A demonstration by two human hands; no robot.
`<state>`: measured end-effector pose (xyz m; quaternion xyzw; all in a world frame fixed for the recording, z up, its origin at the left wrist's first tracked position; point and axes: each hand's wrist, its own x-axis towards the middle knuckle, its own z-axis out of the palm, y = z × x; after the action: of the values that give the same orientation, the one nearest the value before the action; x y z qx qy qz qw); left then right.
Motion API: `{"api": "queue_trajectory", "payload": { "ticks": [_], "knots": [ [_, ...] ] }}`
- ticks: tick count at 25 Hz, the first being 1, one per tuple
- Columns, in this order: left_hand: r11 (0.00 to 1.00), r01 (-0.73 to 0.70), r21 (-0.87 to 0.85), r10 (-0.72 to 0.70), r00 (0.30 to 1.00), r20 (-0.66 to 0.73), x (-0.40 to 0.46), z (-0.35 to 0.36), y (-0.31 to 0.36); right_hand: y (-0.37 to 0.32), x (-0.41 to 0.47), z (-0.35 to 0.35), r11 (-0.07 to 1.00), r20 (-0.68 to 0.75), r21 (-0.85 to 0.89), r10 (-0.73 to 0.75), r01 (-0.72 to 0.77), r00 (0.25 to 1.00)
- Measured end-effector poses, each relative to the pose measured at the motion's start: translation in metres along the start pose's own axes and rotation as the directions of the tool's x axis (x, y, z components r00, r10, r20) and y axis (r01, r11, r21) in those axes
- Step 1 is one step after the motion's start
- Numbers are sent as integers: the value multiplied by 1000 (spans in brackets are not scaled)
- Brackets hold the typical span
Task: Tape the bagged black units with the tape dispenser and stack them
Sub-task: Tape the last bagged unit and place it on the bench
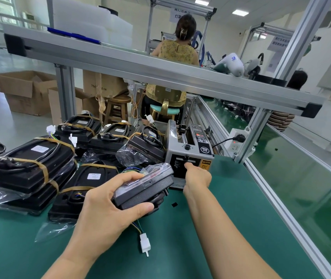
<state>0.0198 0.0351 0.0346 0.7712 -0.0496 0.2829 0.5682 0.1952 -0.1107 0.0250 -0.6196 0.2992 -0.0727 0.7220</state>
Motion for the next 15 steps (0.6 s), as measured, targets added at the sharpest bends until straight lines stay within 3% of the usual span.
{"api": "queue_trajectory", "payload": {
  "ticks": [2, 4, 7, 9, 15],
  "knots": [
    [1000, 11, 1, -11, 1000, -2, 0, 0, 0, -3, -18, -15, 997, 136, 77, 21, -32, 991],
    [999, 4, 33, -4, 1000, -11, 0, 0, 1, -6, -46, -37, 991, 350, 132, -68, 23, 934],
    [999, 3, 49, -2, 1000, -16, 1, 3, 0, -6, -94, -69, 970, 648, 182, -241, 160, 723],
    [999, 5, 37, -5, 1000, -20, 1, 5, 1, -4, -116, -79, 948, 703, 181, -312, 263, 639],
    [1000, -16, 10, 16, 1000, -24, 0, 6, 5, 6, -132, -75, 912, 645, 145, -382, 384, 662]
  ]
}}
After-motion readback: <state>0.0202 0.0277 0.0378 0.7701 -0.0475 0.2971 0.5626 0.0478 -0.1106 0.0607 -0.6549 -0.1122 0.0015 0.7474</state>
